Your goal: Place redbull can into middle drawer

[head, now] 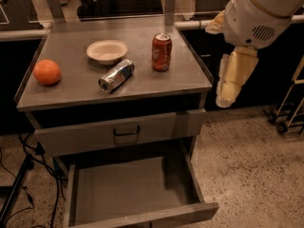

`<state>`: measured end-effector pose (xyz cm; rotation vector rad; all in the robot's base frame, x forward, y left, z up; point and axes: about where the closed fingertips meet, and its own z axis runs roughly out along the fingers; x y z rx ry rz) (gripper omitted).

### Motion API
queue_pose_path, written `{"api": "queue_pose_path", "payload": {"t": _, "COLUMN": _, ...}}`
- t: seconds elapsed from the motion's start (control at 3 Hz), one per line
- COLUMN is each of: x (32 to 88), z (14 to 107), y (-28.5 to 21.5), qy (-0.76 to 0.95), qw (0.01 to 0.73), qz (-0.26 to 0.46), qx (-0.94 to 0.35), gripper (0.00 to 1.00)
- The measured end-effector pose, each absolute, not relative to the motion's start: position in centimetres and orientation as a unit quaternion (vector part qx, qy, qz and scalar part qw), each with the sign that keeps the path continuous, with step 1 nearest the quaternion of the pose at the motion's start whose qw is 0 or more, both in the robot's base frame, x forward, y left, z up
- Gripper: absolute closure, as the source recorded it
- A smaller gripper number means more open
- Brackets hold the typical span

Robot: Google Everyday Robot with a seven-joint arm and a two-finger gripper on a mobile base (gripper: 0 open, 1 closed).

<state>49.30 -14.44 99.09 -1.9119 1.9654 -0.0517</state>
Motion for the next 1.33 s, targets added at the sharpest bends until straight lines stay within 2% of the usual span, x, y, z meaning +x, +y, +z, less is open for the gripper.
{"api": "queue_pose_path", "payload": {"t": 0.33, "x": 50.7, "z": 98.8, "y": -11.8, "qy": 0.676, "qw": 0.203, "qz": -0.005, "qx": -0.708, "gripper": 0.00}}
{"api": "queue_pose_path", "payload": {"t": 1.0, "x": 51.7, "z": 98.5, "y": -10.1, "qy": 0.657, "qw": 0.222, "qz": -0.002, "qx": -0.721, "gripper": 0.00}}
{"api": "queue_pose_path", "payload": {"t": 1.33, "x": 55.6, "z": 98.4, "y": -7.8, "qy": 0.630, "qw": 0.249, "qz": -0.014, "qx": -0.736, "gripper": 0.00}}
